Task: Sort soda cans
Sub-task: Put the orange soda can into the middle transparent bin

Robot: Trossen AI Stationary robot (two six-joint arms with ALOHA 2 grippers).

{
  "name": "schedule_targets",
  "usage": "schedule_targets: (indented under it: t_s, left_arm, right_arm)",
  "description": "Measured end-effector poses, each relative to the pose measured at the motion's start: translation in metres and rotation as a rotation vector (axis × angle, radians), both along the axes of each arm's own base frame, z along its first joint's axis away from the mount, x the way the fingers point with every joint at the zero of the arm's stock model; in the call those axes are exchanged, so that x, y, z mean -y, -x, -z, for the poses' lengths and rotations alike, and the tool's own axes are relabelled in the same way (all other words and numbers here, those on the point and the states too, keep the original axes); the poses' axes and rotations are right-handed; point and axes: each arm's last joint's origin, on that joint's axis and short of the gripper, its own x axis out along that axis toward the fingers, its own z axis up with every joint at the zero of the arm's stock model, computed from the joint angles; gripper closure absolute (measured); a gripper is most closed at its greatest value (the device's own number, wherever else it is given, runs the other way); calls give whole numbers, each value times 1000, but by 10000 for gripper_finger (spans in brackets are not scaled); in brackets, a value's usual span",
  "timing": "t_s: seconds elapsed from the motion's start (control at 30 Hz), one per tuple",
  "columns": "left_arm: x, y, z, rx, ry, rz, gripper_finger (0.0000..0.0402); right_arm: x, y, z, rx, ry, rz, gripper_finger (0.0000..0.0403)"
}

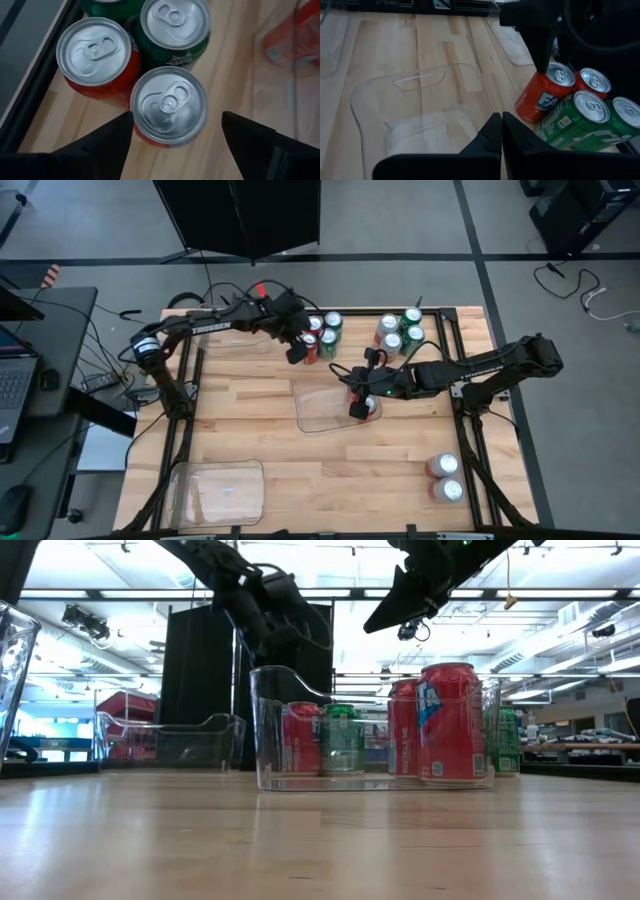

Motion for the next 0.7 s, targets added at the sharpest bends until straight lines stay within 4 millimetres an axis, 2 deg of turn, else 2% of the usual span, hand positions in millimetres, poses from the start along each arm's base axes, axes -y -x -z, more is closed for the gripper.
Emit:
schedule_targets:
  t_s: [0.23, 0.5, 0.7]
  left_arm:
    - [-4, -8, 14, -11, 14, 3, 93]
    - [-7, -15, 19, 25, 10, 17, 94]
    - [-6, -15, 19, 24, 2, 16, 133]
  right_arm:
    - [0, 0, 0, 0, 0, 0, 403]
    - [0, 0, 0, 0, 0, 0, 403]
    - [0, 0, 0, 2, 0, 0, 403]
